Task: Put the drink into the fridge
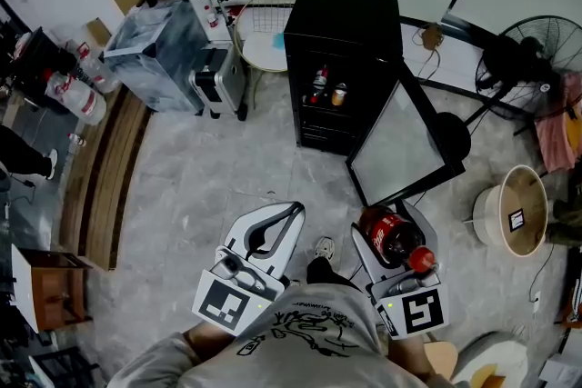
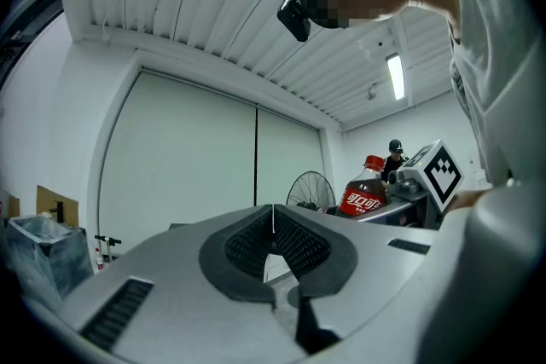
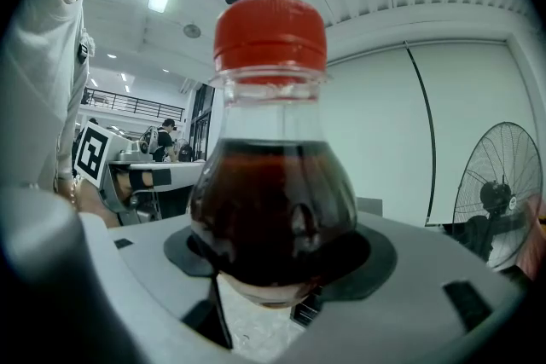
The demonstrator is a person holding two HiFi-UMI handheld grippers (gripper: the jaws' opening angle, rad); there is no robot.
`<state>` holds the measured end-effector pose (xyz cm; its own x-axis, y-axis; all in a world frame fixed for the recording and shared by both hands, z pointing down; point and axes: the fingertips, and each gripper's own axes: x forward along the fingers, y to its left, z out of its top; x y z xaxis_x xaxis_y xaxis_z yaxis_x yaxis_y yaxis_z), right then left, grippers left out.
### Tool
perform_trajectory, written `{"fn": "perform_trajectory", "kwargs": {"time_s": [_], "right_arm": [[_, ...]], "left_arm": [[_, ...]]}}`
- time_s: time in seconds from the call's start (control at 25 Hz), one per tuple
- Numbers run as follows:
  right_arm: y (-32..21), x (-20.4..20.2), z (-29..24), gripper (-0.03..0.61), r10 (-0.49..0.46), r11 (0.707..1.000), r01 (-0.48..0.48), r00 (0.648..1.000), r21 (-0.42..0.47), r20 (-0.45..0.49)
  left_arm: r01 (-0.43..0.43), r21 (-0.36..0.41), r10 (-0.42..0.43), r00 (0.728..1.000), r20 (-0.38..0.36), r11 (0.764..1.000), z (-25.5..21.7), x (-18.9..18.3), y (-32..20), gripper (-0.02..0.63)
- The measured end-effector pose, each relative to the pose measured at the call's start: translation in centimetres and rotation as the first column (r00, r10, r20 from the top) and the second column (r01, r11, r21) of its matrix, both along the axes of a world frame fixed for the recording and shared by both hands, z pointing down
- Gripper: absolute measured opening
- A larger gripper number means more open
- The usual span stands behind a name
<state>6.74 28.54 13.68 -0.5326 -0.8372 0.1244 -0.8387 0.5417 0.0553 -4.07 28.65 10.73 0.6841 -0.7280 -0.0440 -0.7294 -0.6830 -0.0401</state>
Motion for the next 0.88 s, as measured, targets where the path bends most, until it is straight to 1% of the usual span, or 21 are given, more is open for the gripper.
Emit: {"fn": "perform_trajectory", "kwargs": {"time_s": [0.56, 0.88], "right_arm": [[-6.7, 4.4, 0.0, 0.31, -0.018, 1.0, 0.018, 1.0, -0.014, 0.007], [-8.4, 5.6, 0.5, 0.31, -0.034, 0.999, 0.034, 0.999, -0.028, 0.009]], "left_arm": [[0.014, -0.007, -0.014, 1.0, 0.003, 1.0, -0.4, 4.7, -6.8, 0.021], [0.036, -0.04, -0.036, 0.999, 0.009, 0.999, 0.7, 5.8, -8.3, 0.021]]}}
